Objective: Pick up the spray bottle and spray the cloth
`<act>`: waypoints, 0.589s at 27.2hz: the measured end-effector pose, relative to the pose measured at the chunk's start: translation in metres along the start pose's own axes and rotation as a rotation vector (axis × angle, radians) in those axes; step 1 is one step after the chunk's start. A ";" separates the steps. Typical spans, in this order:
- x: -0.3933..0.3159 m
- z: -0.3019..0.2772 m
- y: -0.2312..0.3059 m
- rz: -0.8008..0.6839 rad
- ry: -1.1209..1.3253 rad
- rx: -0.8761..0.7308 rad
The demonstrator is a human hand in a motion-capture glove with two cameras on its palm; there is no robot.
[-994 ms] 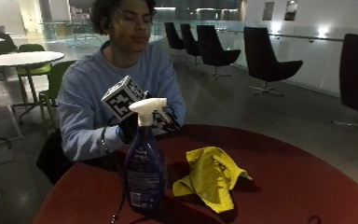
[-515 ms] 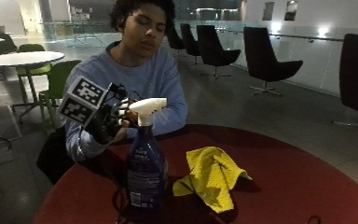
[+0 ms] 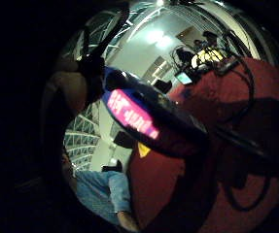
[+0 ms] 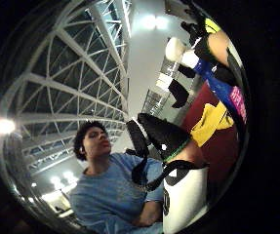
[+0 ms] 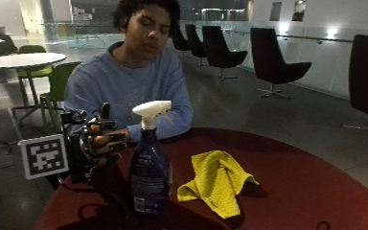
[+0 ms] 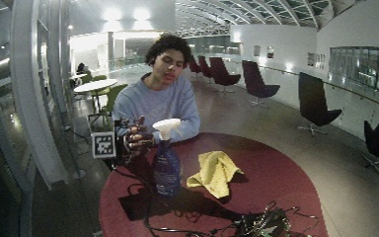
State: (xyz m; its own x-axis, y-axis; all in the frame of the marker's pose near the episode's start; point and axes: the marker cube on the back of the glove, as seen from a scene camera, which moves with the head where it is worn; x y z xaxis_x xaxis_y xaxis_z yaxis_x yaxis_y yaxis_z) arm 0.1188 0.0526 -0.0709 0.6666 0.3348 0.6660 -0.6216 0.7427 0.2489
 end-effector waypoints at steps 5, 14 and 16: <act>0.009 -0.006 0.010 0.071 0.013 -0.100; 0.028 -0.001 0.008 0.168 0.059 -0.169; 0.035 0.001 0.009 0.162 0.074 -0.185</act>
State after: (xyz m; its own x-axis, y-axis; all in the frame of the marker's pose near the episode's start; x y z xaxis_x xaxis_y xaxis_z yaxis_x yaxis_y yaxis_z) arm 0.1362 0.0701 -0.0443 0.5973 0.4944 0.6315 -0.6411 0.7675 0.0055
